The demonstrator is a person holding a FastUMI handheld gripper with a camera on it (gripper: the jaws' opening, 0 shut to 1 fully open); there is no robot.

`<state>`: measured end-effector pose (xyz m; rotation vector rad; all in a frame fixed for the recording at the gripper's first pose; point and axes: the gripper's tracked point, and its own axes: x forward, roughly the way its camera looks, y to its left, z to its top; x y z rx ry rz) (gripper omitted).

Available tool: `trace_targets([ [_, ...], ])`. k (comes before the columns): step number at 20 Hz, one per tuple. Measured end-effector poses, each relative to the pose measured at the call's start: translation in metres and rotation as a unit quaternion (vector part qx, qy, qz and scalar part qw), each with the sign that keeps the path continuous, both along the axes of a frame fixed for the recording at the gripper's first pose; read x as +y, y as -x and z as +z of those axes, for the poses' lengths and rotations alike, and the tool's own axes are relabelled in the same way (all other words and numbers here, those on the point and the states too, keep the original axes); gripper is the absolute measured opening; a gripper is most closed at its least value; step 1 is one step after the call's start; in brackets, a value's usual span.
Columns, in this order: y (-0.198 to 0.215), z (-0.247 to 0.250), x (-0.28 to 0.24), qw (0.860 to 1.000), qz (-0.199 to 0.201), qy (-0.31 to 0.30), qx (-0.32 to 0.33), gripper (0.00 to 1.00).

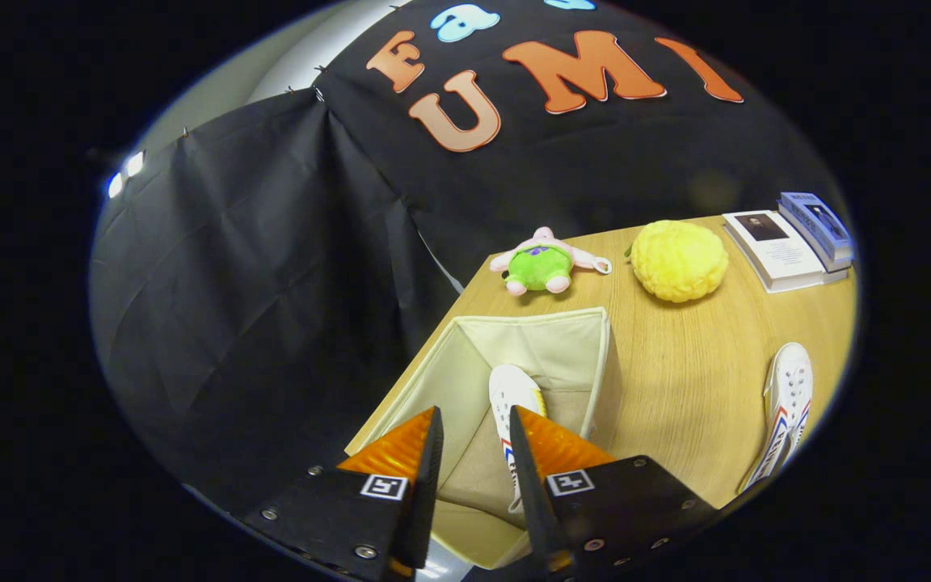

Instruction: Open the storage box then place both shoes into the box .Put the left shoe in first, then the right shoe, with the right side of both shoes facing outward in a uniform manner.

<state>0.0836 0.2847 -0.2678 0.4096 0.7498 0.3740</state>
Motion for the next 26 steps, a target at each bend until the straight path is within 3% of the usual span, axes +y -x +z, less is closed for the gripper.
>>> trace_targets([
  [1, 0.001, 0.004, -0.01, 1.0, -0.006, 0.013, -0.011, 0.6],
  [3, 0.007, 0.01, -0.034, 0.999, -0.016, 0.039, -0.027, 0.75],
  [9, 0.016, -0.007, -0.122, 0.994, -0.077, 0.078, -0.01, 0.93],
  [17, 0.05, -0.071, -0.251, 0.967, -0.151, 0.186, 0.086, 0.94],
  [20, 0.066, -0.093, -0.276, 0.96, -0.165, 0.187, 0.128, 0.94],
  [26, 0.088, -0.134, -0.301, 0.945, -0.168, 0.202, 0.195, 0.83],
])
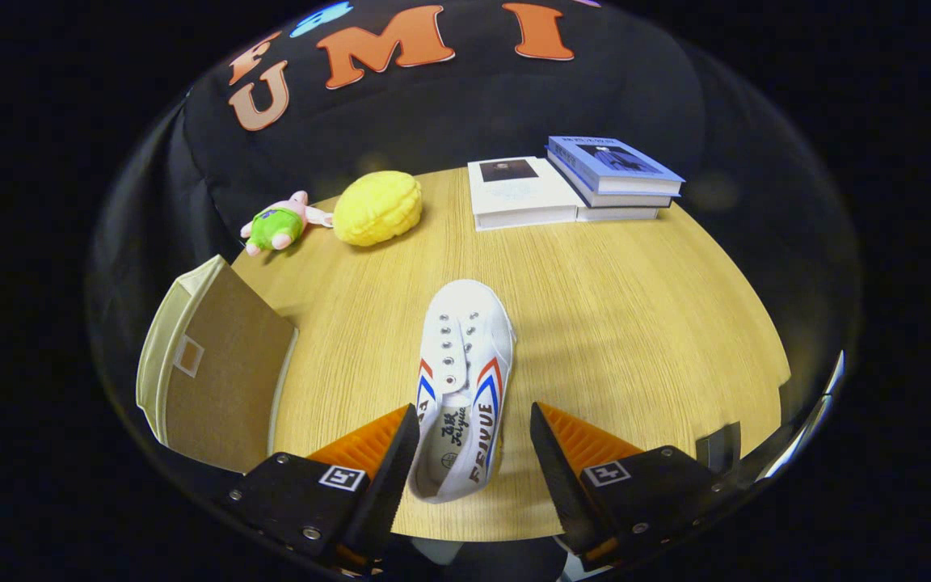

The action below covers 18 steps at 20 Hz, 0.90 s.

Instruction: Open the storage box then place both shoes into the box .Put the left shoe in first, then the right shoe, with the right side of both shoes facing outward in a uniform manner.

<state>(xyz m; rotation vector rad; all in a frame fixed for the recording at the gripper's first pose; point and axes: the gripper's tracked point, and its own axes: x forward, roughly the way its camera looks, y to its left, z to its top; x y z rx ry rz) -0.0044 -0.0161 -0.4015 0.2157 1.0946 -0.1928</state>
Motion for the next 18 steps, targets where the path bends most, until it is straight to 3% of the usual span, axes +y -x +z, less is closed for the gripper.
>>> trace_targets([
  [6, -0.004, -0.034, -0.008, 0.999, -0.026, -0.002, 0.025, 0.67],
  [13, -0.017, -0.051, -0.007, 0.997, -0.068, -0.019, 0.018, 0.36],
  [18, -0.016, -0.051, -0.011, 0.996, -0.084, -0.025, 0.011, 0.2],
])
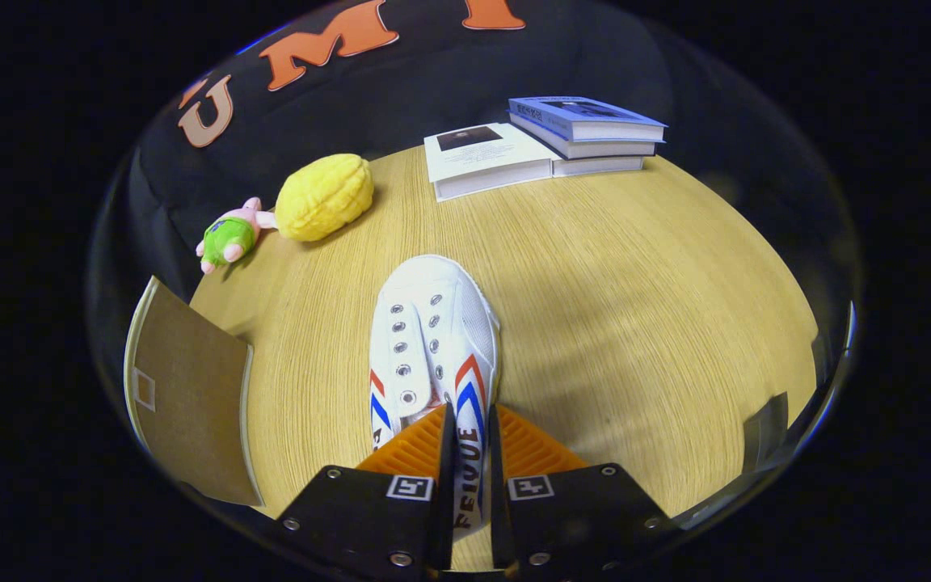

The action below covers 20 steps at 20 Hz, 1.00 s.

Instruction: Open the storage box then place both shoes into the box .Put the left shoe in first, then the right shoe, with the right side of both shoes facing outward in a uniform manner.

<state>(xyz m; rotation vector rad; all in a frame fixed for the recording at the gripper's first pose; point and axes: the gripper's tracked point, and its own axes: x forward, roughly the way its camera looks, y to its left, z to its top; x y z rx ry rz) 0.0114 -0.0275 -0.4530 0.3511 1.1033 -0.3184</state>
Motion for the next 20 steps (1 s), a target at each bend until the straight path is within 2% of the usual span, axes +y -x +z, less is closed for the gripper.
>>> trace_targets([
  [3, 0.003, -0.001, 0.008, 0.999, -0.036, -0.039, 0.006, 0.08],
  [5, 0.001, 0.001, 0.013, 0.997, -0.049, -0.06, 0.008, 0.08],
  [8, 0.008, 0.015, 0.028, 0.996, -0.047, -0.077, 0.004, 0.08],
  [15, -0.006, 0.067, 0.059, 0.994, -0.026, -0.095, -0.043, 0.07],
  [20, -0.025, 0.119, 0.096, 0.991, 0.008, -0.101, -0.084, 0.07],
])
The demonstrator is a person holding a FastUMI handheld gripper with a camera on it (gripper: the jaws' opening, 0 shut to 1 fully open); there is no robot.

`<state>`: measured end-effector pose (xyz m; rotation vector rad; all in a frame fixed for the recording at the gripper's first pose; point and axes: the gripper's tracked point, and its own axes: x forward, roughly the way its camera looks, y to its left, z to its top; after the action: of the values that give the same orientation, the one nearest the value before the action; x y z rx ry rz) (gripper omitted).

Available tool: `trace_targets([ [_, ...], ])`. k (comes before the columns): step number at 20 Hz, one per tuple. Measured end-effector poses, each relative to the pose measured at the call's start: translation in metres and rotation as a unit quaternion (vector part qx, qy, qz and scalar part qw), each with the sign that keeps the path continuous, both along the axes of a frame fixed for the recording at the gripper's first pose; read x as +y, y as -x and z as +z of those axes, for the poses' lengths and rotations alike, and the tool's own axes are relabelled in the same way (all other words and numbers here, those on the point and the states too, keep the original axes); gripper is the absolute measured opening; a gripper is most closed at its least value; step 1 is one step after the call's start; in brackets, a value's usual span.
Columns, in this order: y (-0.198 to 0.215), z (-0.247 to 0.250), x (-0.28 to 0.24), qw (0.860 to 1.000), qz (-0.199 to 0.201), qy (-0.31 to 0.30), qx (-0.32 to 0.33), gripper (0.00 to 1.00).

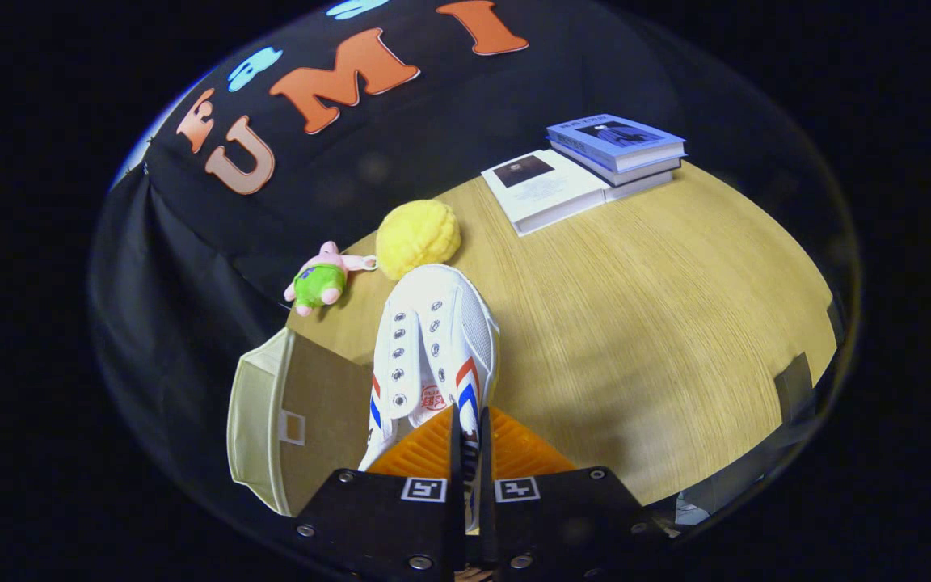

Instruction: Open the storage box then place both shoes into the box .Put the left shoe in first, then the right shoe, with the right side of both shoes facing outward in a uniform manner.

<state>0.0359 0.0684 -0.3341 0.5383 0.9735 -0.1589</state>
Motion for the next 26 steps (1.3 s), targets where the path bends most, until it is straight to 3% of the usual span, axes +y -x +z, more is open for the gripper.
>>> trace_targets([
  [14, -0.042, 0.073, 0.146, 0.992, 0.114, -0.013, -0.06, 0.07],
  [19, -0.042, 0.061, 0.177, 0.987, 0.149, 0.005, -0.054, 0.07],
  [26, -0.047, 0.032, 0.193, 0.986, 0.162, 0.021, -0.037, 0.07],
])
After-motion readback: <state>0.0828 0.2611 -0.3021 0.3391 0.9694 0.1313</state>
